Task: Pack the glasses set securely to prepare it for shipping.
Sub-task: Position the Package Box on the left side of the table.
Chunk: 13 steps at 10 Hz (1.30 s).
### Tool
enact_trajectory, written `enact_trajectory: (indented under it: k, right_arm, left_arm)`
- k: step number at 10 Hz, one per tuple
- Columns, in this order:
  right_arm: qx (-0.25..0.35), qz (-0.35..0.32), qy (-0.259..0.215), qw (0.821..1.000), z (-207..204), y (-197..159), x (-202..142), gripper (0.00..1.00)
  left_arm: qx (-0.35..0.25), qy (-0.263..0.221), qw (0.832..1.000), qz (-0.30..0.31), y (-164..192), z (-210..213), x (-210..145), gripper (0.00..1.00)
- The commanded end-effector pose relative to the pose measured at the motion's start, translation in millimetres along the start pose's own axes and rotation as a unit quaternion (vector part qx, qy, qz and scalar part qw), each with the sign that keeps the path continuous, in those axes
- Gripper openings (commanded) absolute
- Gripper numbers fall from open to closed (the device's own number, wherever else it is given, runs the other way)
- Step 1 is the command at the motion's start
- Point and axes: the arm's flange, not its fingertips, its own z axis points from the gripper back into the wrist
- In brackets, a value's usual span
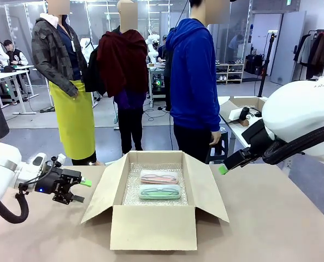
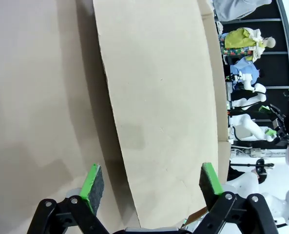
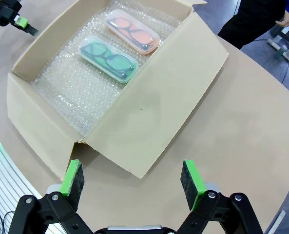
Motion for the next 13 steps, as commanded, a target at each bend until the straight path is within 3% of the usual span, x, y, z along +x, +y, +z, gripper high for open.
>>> enact_trajectory:
  k: [1, 7, 8, 9, 10, 11, 12, 13]
  right_arm:
    - [0.002, 0.007, -0.006, 1.000, 0, 0, 1, 1.00]
    - [0.002, 0.007, -0.006, 1.000, 0, 0, 1, 1.00]
    - [0.002, 0.007, -0.006, 1.000, 0, 0, 1, 1.00]
    - [0.002, 0.007, -0.006, 1.000, 0, 0, 1, 1.00]
    - [0.002, 0.007, -0.006, 1.000, 0, 0, 1, 1.00]
    - [0.002, 0.007, -0.006, 1.000, 0, 0, 1, 1.00]
    - [0.002, 0.007, -0.006, 1.000, 0, 0, 1, 1.00]
    - [0.002, 0.007, -0.006, 1.000, 0, 0, 1, 1.00]
  left_arm:
    - [-0.020, -0.008, 1.000, 0.013, 4, -13, -5, 1.00]
    - [-0.056, -0.002, 0.998, 0.030, 4, -33, -15, 1.00]
    - [-0.065, 0.002, 0.997, 0.036, 3, -34, -15, 0.92]
    - [-0.072, 0.004, 0.997, 0.035, 2, -32, -14, 0.74]
    - [-0.085, -0.001, 0.996, 0.041, 2, -29, -12, 0.38]
    - [-0.091, -0.009, 0.995, 0.043, 1, -22, -8, 0.14]
    - [-0.109, -0.007, 0.993, 0.051, -1, -14, -6, 0.00]
    - [-0.123, -0.005, 0.991, 0.052, -4, -8, -5, 0.00]
